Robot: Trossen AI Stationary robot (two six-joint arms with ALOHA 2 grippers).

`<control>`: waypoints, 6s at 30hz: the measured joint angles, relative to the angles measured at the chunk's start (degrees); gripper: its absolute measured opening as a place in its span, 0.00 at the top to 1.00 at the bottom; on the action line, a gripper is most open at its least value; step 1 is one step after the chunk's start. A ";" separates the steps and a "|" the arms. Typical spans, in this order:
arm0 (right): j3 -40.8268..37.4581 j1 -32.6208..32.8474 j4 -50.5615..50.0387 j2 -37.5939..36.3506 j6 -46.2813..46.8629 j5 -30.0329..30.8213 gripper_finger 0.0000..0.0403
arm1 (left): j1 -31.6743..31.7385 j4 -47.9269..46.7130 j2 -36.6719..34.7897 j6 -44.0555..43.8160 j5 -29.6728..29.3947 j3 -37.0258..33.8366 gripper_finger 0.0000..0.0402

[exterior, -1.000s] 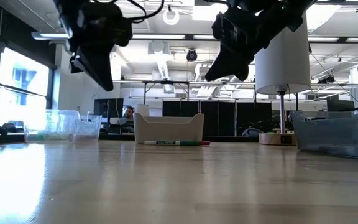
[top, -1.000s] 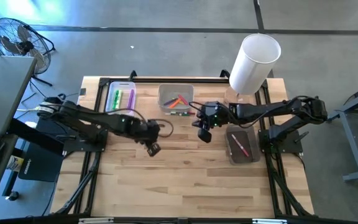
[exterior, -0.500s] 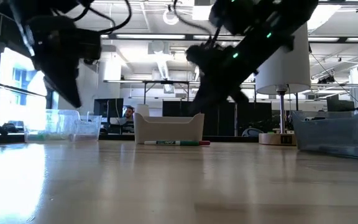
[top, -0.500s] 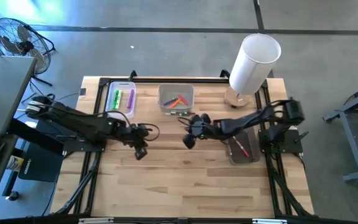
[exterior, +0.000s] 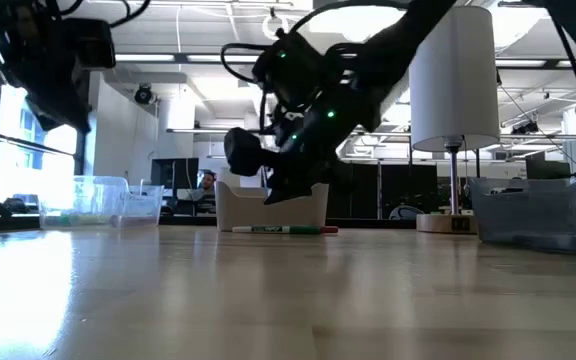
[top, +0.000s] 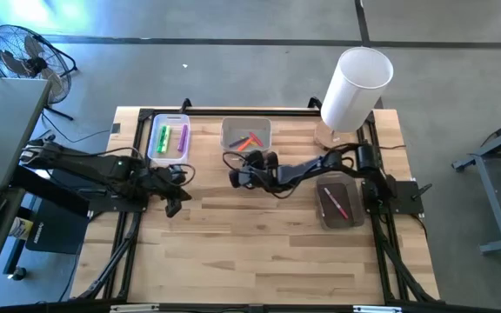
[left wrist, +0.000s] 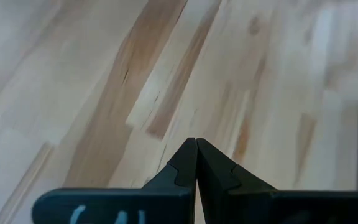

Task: Pick & Place Markers
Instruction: Put the green marker into the black bin

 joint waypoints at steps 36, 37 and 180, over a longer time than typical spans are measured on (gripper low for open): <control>2.44 -0.32 -15.90 -0.49 7.23 -20.00 1.00 | 0.00 -7.20 -10.11 3.11 -3.10 0.08 1.00; 2.32 0.54 -16.56 -1.63 4.74 -20.44 1.00 | 0.00 -7.18 -10.11 3.09 -3.11 0.08 1.00; 2.50 28.59 -41.64 -23.81 16.45 -0.16 0.86 | 3.43 20.56 36.75 -2.15 -3.81 23.51 1.00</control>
